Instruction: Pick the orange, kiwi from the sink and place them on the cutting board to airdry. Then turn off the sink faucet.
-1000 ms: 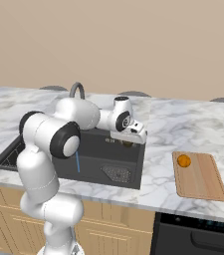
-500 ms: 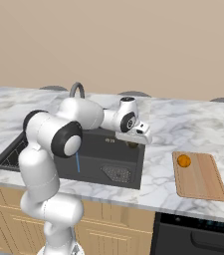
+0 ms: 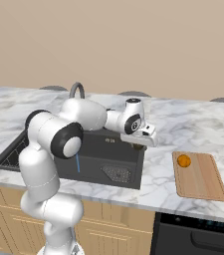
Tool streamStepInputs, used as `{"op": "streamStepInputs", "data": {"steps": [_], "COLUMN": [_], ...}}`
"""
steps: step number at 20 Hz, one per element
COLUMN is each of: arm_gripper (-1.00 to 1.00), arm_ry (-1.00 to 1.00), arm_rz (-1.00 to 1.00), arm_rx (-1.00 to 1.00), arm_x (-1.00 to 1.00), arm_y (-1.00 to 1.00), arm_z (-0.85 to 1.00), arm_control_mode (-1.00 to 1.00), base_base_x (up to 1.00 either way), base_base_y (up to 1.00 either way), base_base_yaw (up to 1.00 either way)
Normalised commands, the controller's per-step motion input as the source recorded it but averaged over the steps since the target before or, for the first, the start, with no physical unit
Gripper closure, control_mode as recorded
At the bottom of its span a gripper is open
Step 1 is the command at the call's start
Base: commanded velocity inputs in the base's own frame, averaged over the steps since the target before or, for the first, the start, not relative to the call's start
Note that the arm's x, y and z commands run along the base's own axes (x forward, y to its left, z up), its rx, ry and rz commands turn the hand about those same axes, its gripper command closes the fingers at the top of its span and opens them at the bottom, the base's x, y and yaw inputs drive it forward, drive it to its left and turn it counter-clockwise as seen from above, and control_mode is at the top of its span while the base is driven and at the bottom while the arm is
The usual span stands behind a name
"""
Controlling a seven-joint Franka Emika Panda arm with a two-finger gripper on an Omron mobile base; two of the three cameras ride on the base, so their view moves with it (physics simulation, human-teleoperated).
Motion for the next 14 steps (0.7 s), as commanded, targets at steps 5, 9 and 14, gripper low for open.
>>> {"op": "streamStepInputs", "data": {"steps": [5, 9, 14], "arm_gripper": [1.0, 1.0, 1.0], "arm_ry": [-0.04, -0.02, 0.0], "arm_rz": [0.0, 0.0, 0.0], "arm_rx": [0.0, 0.0, 0.0], "arm_x": [-0.24, -0.18, -0.11], "arm_y": [-0.25, -0.24, -0.22], "arm_z": [0.0, 0.0, 0.01], "arm_control_mode": [-1.0, -1.0, -1.0], "base_base_x": [0.0, 0.0, 0.0], "base_base_y": [0.0, 0.0, 0.0], "base_base_yaw": [0.0, 0.0, 0.0]}}
